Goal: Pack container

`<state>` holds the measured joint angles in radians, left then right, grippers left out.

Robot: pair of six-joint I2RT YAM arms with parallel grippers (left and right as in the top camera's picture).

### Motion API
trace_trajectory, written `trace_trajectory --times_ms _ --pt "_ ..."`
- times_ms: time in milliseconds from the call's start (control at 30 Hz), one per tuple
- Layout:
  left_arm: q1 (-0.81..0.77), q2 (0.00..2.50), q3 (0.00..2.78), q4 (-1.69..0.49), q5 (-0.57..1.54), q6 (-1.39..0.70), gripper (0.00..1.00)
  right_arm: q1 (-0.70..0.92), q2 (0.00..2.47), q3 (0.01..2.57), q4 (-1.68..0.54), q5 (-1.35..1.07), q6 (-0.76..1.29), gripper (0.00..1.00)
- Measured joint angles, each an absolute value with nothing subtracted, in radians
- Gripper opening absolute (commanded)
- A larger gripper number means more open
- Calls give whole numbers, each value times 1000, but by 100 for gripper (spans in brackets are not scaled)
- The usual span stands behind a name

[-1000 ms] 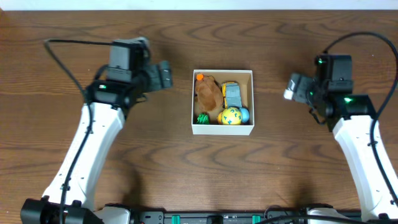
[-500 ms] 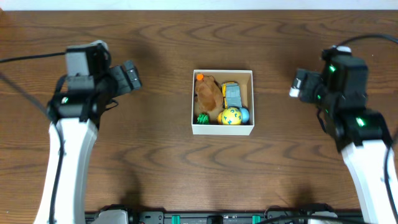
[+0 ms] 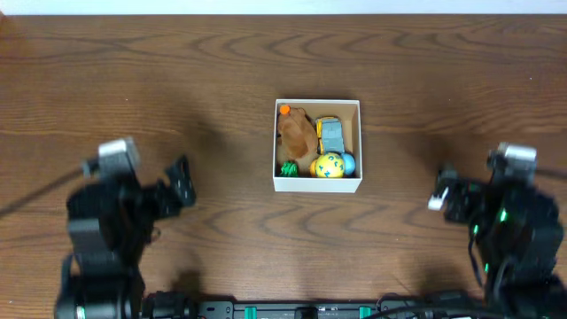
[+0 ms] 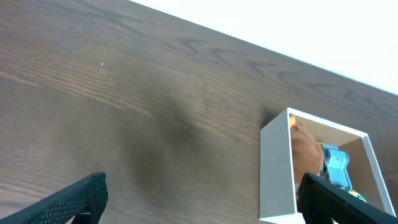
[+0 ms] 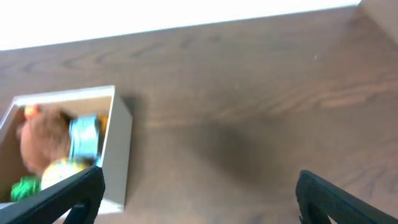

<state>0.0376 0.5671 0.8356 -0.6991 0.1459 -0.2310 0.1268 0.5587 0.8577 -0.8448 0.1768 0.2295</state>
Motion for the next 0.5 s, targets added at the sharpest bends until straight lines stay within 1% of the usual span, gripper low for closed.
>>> trace_trajectory --times_ms 133,500 --pt "38 442 764 -700 146 -231 98 138 463 756 -867 172 253 99" --pt "38 418 754 -733 146 -231 98 138 446 735 -869 158 279 99"
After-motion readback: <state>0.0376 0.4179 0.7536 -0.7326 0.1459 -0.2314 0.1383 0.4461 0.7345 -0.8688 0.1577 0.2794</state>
